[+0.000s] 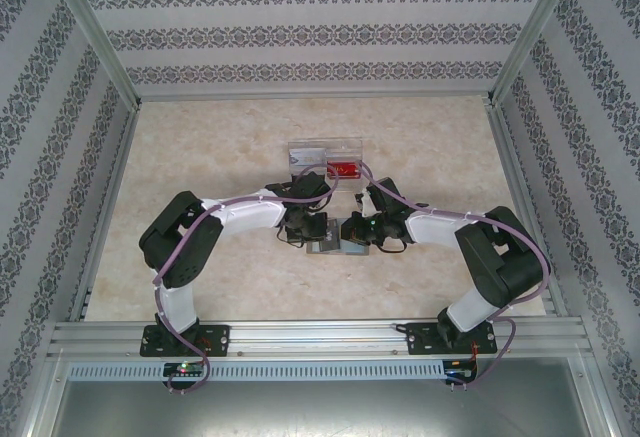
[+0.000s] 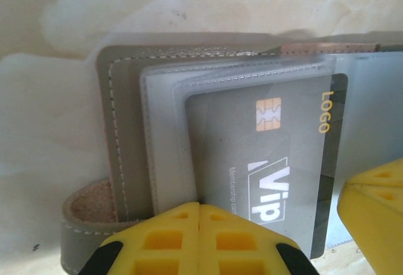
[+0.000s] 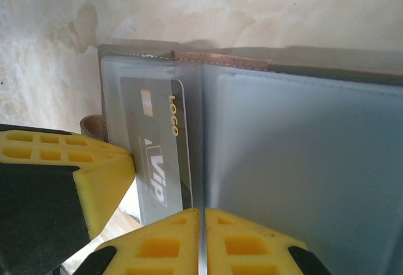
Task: Take the credit cards out of the card holder
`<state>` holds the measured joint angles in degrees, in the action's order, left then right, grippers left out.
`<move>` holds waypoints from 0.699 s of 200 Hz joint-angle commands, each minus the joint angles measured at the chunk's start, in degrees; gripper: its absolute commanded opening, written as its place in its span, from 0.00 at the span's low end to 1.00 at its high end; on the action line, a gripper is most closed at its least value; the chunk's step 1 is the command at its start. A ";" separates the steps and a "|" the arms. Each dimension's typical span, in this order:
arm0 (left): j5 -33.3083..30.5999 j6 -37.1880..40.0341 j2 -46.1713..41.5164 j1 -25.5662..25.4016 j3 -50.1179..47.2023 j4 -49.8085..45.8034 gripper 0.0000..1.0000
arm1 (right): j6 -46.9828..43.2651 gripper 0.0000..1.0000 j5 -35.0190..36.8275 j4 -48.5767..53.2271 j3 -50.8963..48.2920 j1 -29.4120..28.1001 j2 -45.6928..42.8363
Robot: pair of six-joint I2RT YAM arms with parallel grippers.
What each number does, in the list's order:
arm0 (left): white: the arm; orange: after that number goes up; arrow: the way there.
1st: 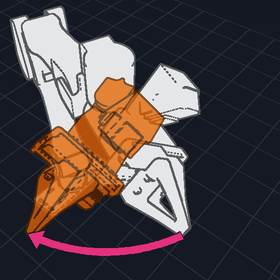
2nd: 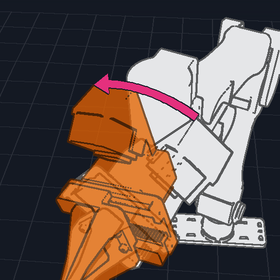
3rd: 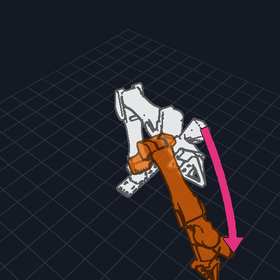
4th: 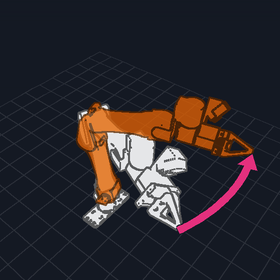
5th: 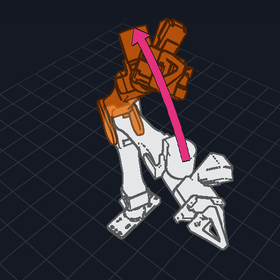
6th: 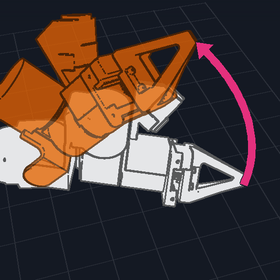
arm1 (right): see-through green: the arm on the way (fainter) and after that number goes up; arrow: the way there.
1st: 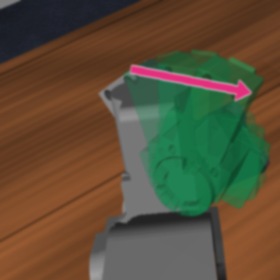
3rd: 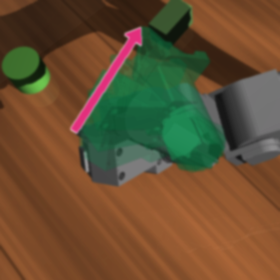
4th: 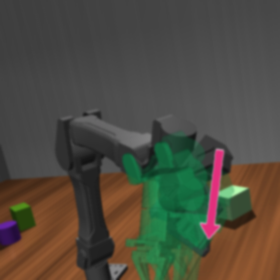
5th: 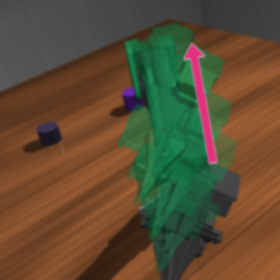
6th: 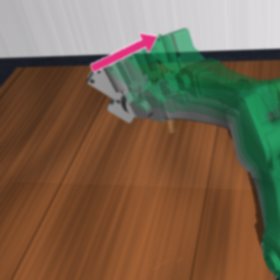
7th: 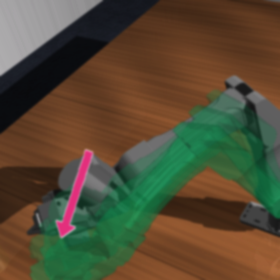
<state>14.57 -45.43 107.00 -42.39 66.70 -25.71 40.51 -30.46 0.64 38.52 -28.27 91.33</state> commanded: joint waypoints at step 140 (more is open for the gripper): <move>-1.21 0.04 2.40 -0.76 1.32 -1.18 0.03 | -0.94 0.19 -3.72 -1.84 0.63 1.11 2.12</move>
<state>14.70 -45.43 107.59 -42.39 67.29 -25.56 40.51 -32.51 -0.32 38.50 -27.49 91.94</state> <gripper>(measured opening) 0.054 0.184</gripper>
